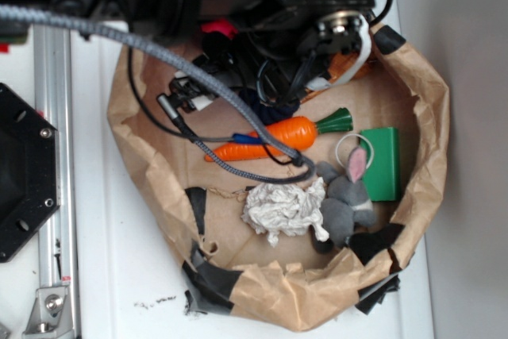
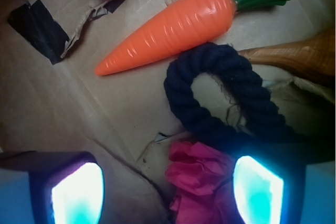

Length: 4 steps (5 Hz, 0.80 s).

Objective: Grab the red paper.

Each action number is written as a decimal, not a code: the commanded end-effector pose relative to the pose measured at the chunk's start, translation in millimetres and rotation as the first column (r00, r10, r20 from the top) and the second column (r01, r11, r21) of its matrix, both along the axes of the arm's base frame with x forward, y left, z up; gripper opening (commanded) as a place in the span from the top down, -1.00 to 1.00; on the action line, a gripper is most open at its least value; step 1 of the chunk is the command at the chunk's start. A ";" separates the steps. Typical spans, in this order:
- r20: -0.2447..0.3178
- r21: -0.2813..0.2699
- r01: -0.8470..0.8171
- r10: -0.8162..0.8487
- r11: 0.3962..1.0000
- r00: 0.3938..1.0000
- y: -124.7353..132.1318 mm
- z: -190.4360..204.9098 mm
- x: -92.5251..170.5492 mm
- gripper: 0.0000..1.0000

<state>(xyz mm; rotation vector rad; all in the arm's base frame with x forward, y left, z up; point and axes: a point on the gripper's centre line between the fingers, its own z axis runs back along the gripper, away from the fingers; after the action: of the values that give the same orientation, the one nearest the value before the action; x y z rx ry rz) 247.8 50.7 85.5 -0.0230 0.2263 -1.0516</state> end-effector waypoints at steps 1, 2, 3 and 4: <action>0.098 0.058 -0.044 0.038 0.997 0.994 15.3 -17.5 0.0 -1.00; 0.076 0.054 -0.041 0.037 0.998 0.996 27.1 -39.5 -9.4 -1.00; 0.054 0.073 -0.035 0.031 0.997 0.998 35.2 -50.3 -16.6 -0.07; 0.070 0.131 -0.086 0.077 0.988 0.995 40.2 -52.7 -18.8 1.00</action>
<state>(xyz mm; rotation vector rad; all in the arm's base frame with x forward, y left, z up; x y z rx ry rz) 233.8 86.3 31.8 0.1034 0.2399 -0.9719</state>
